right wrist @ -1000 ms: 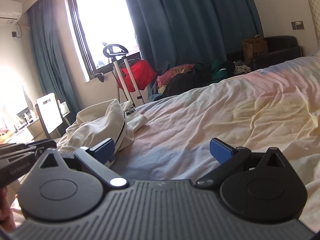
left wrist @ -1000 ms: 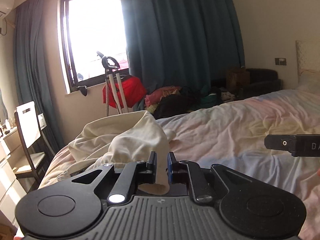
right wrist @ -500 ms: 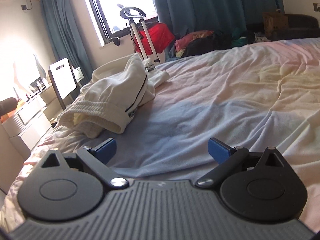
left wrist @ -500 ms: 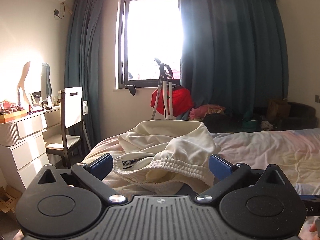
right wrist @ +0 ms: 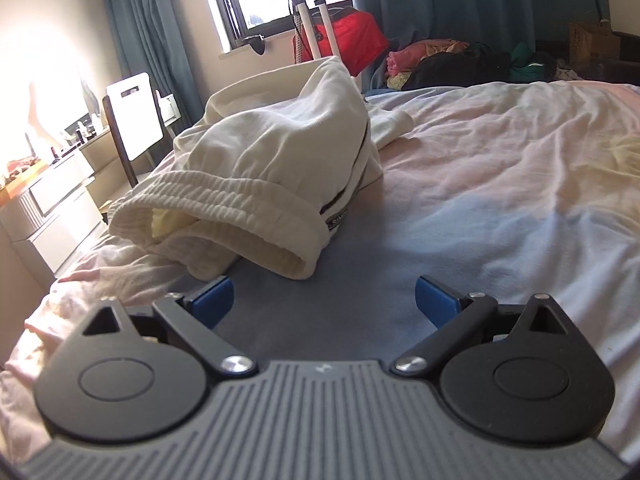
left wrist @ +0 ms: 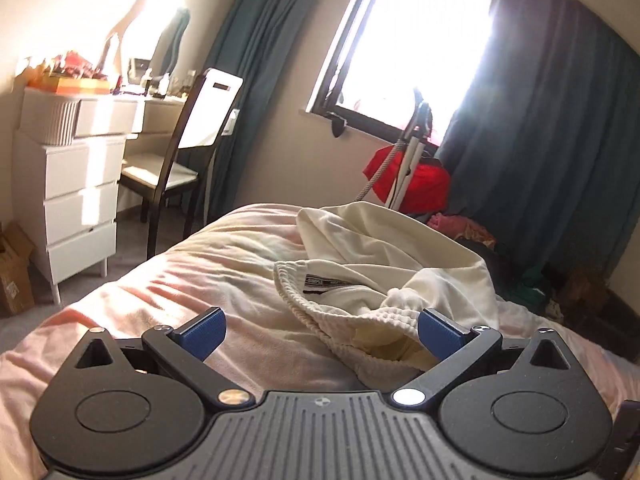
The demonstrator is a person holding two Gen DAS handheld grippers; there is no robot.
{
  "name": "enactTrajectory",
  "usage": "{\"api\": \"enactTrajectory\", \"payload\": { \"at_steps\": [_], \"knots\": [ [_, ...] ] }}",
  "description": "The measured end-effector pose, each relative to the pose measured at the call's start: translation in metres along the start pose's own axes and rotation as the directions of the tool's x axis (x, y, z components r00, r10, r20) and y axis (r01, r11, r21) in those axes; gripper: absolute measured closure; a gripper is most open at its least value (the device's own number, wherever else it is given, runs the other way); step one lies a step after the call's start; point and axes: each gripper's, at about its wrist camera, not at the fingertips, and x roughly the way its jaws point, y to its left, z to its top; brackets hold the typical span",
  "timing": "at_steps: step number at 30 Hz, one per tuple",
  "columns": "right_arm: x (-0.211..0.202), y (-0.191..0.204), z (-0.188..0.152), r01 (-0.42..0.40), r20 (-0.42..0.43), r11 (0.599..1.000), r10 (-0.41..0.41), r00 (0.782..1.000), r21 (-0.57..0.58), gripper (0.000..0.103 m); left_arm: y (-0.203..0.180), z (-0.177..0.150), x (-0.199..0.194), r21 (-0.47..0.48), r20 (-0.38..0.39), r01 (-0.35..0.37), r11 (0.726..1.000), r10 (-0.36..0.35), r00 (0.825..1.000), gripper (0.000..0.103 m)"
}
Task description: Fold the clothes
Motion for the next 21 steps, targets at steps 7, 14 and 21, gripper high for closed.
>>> {"api": "enactTrajectory", "payload": {
  "at_steps": [7, 14, 21],
  "knots": [
    [0.061, 0.001, 0.024, 0.042, 0.007, 0.983, -0.044, 0.999, 0.181, 0.045, 0.051, -0.002, 0.015, -0.237, -0.116, -0.018, 0.971, -0.01, 0.993, 0.0],
    [-0.001, 0.004, 0.045, 0.038, 0.125, 0.999, -0.042, 0.991, 0.031, 0.091, 0.056, -0.006, 0.021, -0.307, -0.112, -0.01, 0.952, -0.026, 0.993, 0.0],
    [-0.109, 0.017, 0.049, 0.033, 0.245, 0.965, 0.033, 0.969, -0.261, 0.092, 0.052, -0.013, 0.011, -0.35, -0.113, 0.048, 0.936, -0.093, 0.989, 0.0]
  ]
}}
